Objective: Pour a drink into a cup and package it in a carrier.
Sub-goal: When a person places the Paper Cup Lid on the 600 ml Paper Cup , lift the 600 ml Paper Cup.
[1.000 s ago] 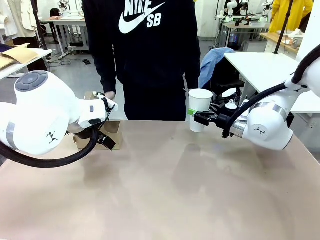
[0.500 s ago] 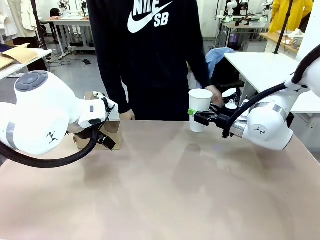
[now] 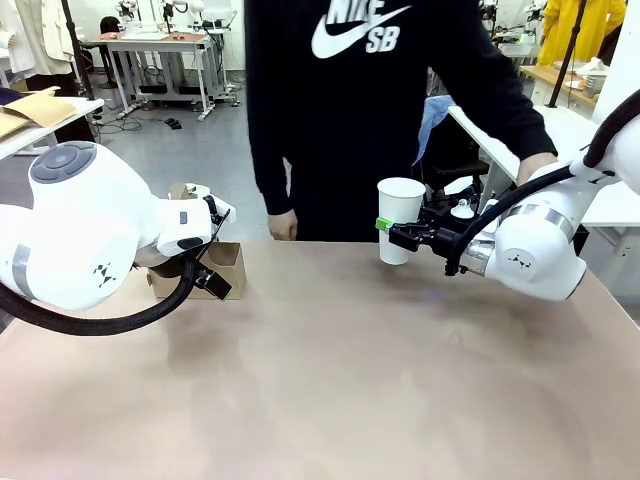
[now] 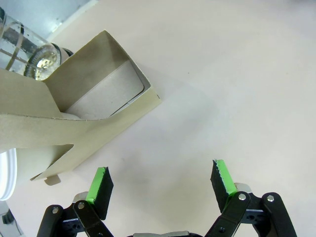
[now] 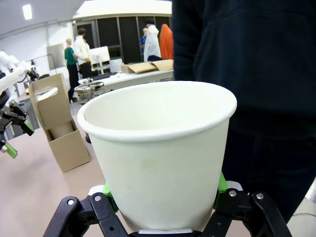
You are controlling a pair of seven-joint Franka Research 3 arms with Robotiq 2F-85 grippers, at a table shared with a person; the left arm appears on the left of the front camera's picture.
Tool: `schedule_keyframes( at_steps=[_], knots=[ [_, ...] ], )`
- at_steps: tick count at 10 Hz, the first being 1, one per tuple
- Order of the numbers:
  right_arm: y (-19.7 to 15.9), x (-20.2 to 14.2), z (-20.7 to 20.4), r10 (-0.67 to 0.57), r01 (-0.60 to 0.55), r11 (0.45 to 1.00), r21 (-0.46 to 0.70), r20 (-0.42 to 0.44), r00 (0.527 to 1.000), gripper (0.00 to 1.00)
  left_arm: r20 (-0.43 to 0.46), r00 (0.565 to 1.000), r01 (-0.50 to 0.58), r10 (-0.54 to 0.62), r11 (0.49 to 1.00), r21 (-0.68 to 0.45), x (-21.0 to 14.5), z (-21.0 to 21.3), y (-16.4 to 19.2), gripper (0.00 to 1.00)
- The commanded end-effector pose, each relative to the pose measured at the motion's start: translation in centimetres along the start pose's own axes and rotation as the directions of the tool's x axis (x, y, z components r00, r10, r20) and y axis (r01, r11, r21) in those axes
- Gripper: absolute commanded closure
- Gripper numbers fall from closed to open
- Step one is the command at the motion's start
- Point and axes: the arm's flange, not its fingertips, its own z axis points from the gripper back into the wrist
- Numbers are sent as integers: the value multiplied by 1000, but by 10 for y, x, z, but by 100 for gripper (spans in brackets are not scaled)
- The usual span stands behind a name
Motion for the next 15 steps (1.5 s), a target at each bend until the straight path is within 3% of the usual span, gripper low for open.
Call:
schedule_keyframes(
  at_steps=[1, 15],
  knots=[
    [3, 5, -2, -6, 6, 1000, -13, 18, 1000, 19, 2, 1000, -2, 2, 1000, -1, 0, 1, 1, 0],
    [3, 5, -2, -6, 6, 1000, -13, 18, 1000, 19, 2, 1000, -2, 2, 1000, -1, 0, 1, 1, 0]
  ],
)
